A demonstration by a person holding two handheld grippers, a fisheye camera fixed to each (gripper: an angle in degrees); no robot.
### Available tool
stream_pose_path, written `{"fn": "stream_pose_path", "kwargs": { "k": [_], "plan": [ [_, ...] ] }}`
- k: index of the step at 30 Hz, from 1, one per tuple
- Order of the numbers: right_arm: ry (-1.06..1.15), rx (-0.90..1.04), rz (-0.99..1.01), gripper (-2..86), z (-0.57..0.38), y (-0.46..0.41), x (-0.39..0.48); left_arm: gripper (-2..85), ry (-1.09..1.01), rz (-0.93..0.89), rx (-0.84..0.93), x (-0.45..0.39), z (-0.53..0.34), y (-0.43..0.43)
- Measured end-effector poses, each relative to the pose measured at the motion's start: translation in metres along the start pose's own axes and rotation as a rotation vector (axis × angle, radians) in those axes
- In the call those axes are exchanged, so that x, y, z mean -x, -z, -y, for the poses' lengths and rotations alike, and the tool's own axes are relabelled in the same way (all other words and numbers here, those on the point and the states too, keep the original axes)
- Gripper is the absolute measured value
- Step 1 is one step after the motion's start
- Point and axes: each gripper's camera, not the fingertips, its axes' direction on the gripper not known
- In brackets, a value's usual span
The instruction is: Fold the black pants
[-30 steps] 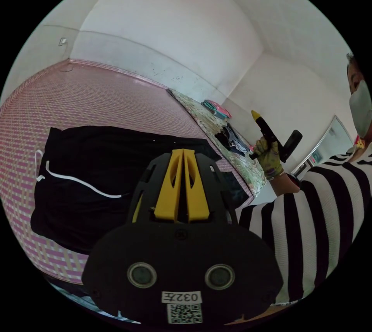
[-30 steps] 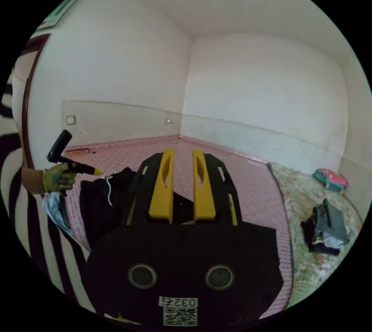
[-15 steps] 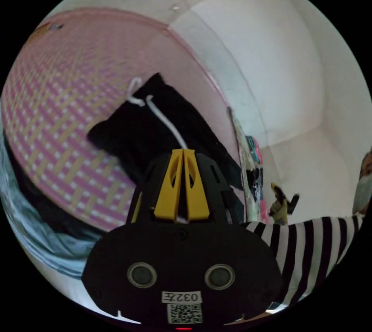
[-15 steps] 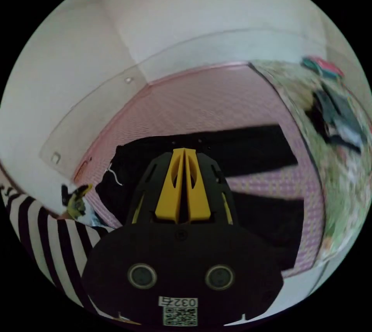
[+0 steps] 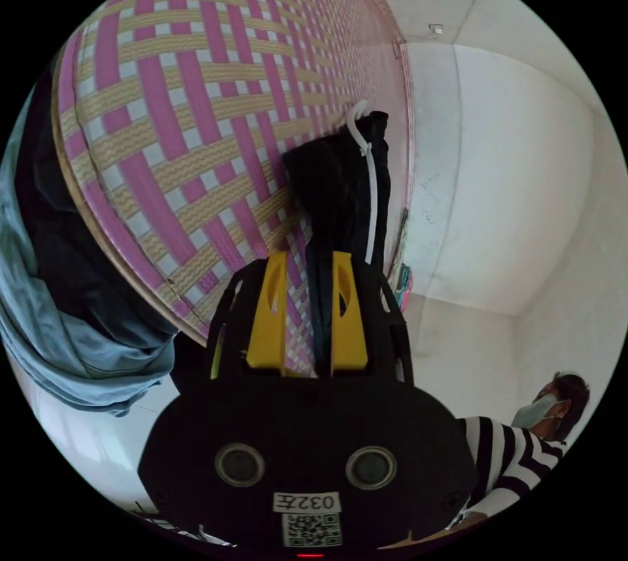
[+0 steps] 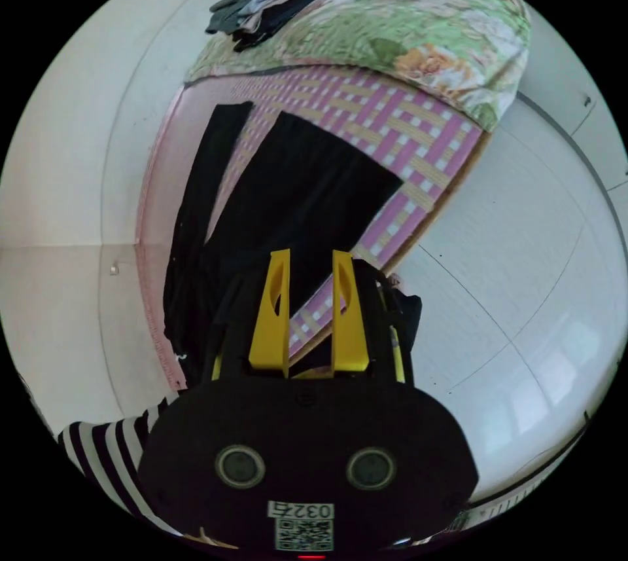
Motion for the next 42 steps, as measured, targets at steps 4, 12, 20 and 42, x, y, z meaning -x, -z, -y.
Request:
{"fn": "stream_pose_path", "kwargs": {
  "k": [4, 12, 20, 42],
  "plan": [
    [-0.038, 0.037, -0.055, 10.4, 0.025, 0.011, -0.021, 7.0, 0.017, 0.016, -0.03, -0.005, 0.003, -0.013],
    [-0.105, 0.011, 0.101, 7.7, 0.054, 0.031, -0.054, 3.8, 0.051, -0.015, -0.061, 0.006, 0.015, -0.043],
    [0.009, 0.08, 0.214, -0.5, 0.092, 0.042, -0.028, -0.4, 0.067, -0.142, -0.134, 0.009, 0.014, -0.056],
    [0.18, -0.041, 0.578, -1.0, 0.154, 0.17, 0.086, -0.9, 0.022, -0.497, -0.179, -0.036, 0.009, -0.016]
  ]
}}
